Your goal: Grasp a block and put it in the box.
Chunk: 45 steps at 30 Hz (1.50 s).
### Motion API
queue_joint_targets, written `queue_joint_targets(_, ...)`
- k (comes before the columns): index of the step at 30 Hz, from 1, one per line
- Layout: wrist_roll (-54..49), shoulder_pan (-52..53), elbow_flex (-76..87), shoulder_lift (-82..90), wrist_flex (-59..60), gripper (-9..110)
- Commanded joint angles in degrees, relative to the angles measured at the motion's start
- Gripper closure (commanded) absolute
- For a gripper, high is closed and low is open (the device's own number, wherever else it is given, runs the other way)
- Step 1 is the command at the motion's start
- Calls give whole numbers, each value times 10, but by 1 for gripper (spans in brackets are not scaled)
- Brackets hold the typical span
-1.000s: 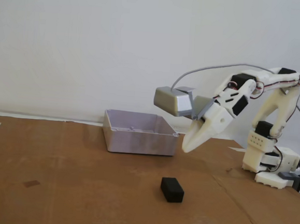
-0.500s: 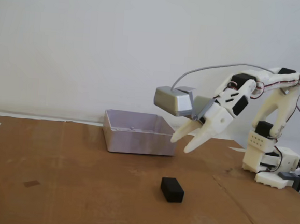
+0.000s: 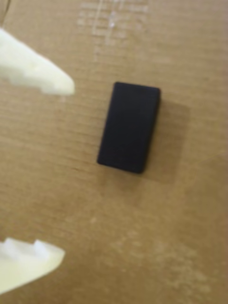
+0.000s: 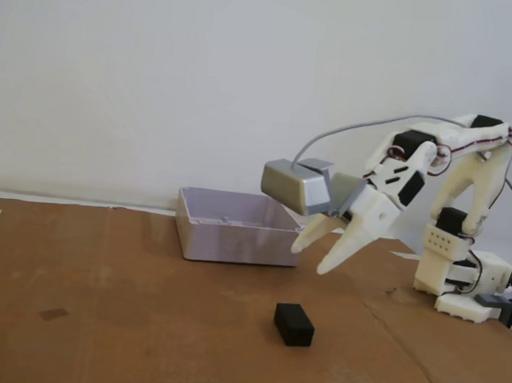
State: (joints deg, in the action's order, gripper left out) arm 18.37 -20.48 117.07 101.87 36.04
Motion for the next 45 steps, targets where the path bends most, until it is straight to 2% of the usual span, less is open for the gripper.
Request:
queue_joint_targets(1,-7,-15,-100,-6,-24,64)
queue_joint_targets(8,-5,-27,-137,-47,-18,64)
queue_joint_targets(26,43,-53,-98,-52,-17,63)
queue_joint_targets(32,51,-62,-98,-53,-17,54)
queue_joint_targets(45,76,-71,-122,-108,-18,53)
